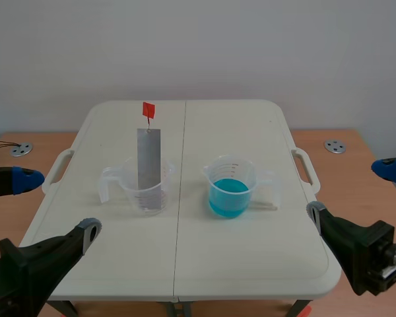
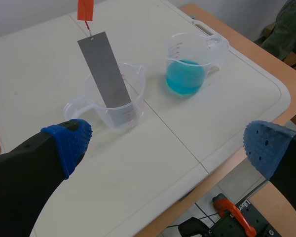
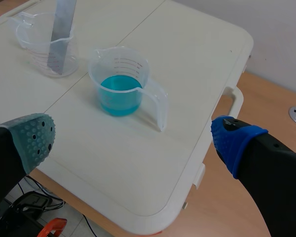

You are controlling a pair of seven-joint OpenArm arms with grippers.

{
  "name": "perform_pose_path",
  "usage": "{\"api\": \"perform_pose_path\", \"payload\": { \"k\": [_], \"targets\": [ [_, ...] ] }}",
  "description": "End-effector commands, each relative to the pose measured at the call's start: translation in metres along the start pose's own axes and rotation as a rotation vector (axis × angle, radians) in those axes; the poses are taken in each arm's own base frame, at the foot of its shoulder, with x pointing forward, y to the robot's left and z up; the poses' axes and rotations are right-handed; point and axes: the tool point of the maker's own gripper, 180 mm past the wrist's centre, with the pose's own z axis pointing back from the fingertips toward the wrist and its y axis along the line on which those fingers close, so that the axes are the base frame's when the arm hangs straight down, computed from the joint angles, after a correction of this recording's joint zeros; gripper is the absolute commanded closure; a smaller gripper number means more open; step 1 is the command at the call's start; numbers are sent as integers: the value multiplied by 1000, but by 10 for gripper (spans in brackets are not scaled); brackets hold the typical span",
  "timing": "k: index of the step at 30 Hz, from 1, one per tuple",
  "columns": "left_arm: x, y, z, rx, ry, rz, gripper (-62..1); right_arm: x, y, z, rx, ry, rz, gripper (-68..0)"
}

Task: Hold the metal plate by the orange handle, dip it into the blue solution, take it out and point at it, then put the plate back in the beaker on the left.
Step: 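Lift the metal plate out of the left beaker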

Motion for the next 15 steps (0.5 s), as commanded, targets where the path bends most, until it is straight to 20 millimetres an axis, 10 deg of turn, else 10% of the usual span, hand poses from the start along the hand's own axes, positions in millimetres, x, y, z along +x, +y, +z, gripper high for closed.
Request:
{"api": "perform_pose_path", "payload": {
  "k": [1,6,9,11,15],
  "targets": [
    [6,-3,-1,-9,-24,4,-623,12,-1,-2,-3,-42,8,-663],
    [5,-3,-1,-9,-19,4,-586,12,-1,-2,-3,-42,8,-663],
    [6,-3,-1,-14,-21,0,-170,12,-2,-2,-3,-44,9,-663],
    [6,-7,-1,-38,-18,-3,-20,12,-1,-2,-3,-44,9,-663],
    [4,-8,-1,-42,-12,-2,-27,14,-2,-4,1,-48,13,-663]
  ]
}}
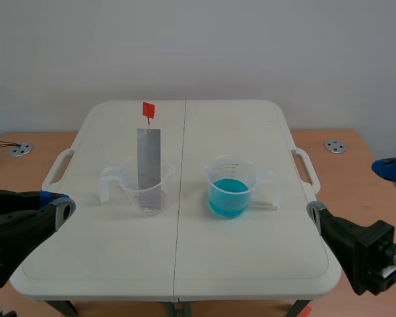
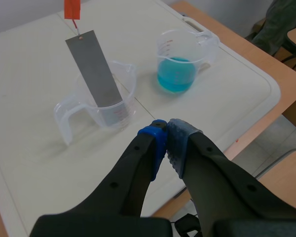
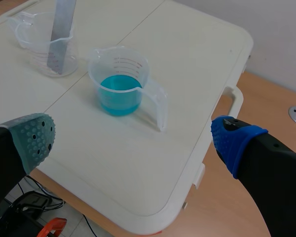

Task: Hold the metal plate by the orange handle, dip it into the blue solution, take it out and point at it, then put the plate back in the beaker on the left.
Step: 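Lift the metal plate out of the left beaker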

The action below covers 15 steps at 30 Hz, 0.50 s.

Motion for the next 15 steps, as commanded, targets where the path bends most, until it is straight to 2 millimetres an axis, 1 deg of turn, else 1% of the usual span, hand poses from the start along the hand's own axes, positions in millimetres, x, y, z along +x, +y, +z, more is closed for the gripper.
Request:
{"api": "perform_pose_path", "payload": {
  "k": [1,6,8,11,15],
  "targets": [
    [7,-2,-1,-8,-27,4,-27,14,-2,-4,-1,-47,13,-663],
    [4,-3,0,-8,-17,10,-27,15,-2,-4,-1,-51,14,-663],
    [-2,-4,3,-2,4,19,-27,16,-3,-5,-2,-55,16,-663],
    [-13,-8,9,-12,48,25,-27,22,-5,-8,-1,-70,27,-663],
    [-34,-20,22,-52,140,33,-27,30,-9,-13,-5,-90,43,-663]
  ]
}}
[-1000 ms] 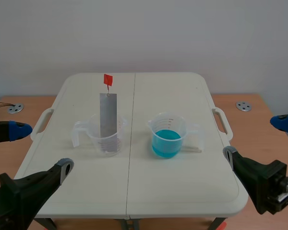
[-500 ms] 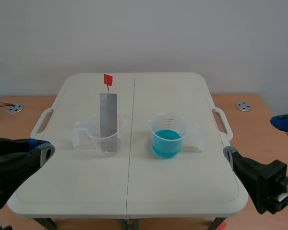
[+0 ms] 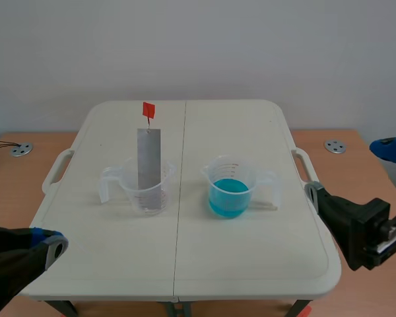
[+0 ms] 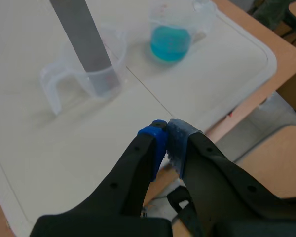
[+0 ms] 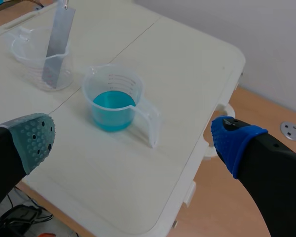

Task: Hold the metal plate by the orange handle, dip it into the blue solution, take it out and point at it, then put the plate back in the beaker on the left.
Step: 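Lift the metal plate out of the left beaker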

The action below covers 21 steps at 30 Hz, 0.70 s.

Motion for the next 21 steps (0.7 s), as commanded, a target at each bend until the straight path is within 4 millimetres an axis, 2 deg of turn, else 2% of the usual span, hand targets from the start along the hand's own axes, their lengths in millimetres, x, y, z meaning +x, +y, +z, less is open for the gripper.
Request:
{"api": "perform_pose_path", "payload": {
  "k": [1,8,16,21],
  "targets": [
    [-6,-8,5,-23,24,12,-27,14,-1,-5,4,-48,9,-663],
    [-43,-19,21,-49,189,26,-27,17,3,-23,30,-56,7,-663],
    [-77,-35,40,-77,325,78,-27,20,6,-52,69,-76,9,-663],
    [-98,-33,50,-63,382,105,-27,29,6,-73,95,-108,20,-663]
  ]
}}
